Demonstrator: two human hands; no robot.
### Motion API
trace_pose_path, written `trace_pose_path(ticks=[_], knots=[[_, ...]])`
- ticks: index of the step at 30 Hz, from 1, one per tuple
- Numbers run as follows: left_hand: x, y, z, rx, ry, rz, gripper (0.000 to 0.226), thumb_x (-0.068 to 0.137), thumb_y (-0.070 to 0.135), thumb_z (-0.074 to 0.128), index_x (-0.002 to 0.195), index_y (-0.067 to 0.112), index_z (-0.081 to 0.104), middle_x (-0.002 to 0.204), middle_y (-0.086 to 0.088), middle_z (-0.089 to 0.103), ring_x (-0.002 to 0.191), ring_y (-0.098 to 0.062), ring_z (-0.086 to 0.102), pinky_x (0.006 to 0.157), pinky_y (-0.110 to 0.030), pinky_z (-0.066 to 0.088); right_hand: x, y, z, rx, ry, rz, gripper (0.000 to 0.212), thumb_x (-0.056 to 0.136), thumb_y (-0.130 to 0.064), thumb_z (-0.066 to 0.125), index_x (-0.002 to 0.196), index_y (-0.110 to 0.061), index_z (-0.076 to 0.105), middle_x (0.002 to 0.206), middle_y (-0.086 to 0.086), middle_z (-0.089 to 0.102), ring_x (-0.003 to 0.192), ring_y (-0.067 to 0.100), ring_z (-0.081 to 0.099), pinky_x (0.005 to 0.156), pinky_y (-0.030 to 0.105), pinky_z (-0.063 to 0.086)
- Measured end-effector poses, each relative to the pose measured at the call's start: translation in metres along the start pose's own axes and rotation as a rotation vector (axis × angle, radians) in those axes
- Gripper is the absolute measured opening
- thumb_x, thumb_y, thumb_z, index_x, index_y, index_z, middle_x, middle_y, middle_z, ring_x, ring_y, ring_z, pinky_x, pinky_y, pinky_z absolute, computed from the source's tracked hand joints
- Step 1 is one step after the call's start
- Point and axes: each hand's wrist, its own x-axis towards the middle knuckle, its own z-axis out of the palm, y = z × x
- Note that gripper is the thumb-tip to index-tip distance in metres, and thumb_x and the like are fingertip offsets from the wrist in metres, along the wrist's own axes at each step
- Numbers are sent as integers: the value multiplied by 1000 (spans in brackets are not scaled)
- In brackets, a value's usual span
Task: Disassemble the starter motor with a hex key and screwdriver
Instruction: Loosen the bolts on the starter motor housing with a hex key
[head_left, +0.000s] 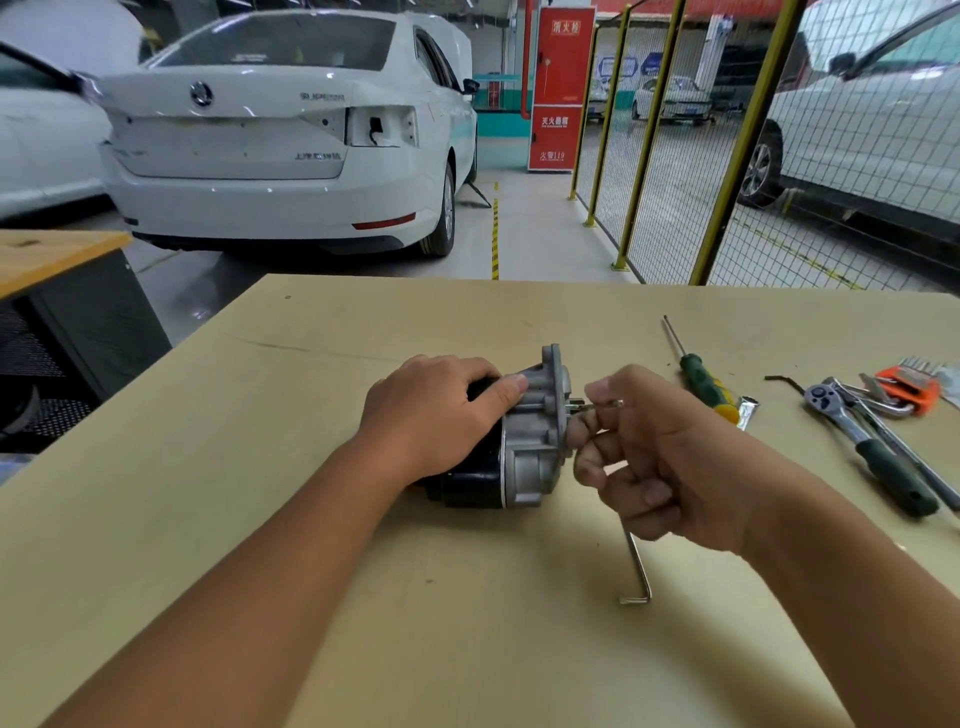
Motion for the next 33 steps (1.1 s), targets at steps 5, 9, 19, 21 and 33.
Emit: trace_pose_path(ticks=[5,9,19,21,33], knots=[[3,-4,2,-42,-2,-16,62,84,87,20,109,52,65,105,24,69,104,-13,57,79,-39,48,0,12,-1,-35,-121,-140,18,66,-26,65,78,-21,53,72,5,46,45,14,23,44,17,23],[4,-4,1,-49,-1,-5,64,83,88,20,109,52,66,106,23,69,102,-13,58,79,-39,49,6,28,-8,-376,-13,-271,29,74,2,67,82,-23,55,72,3,48,45,13,39,41,21,34],[-1,-5,3,-103,66,10,56,85,84,28,107,53,69,96,26,70,93,-6,62,71,-31,47,14,27,-11,-275,153,-373,25,104,-25,56,82,-15,64,72,16,65,42,24,50,40,27,43],[-1,-6,3,-129,63,7,55,84,85,29,107,54,68,95,27,71,93,-5,62,74,-32,50,14,24,-18,-187,286,-456,18,104,-19,54,92,-7,60,71,20,65,41,26,49,41,30,45],[-1,-7,3,-128,63,9,58,81,88,30,106,52,69,92,26,71,89,-2,62,75,-32,52,26,25,-12,459,332,-729,17,86,8,62,93,-2,51,85,32,67,62,33,69,69,45,60]])
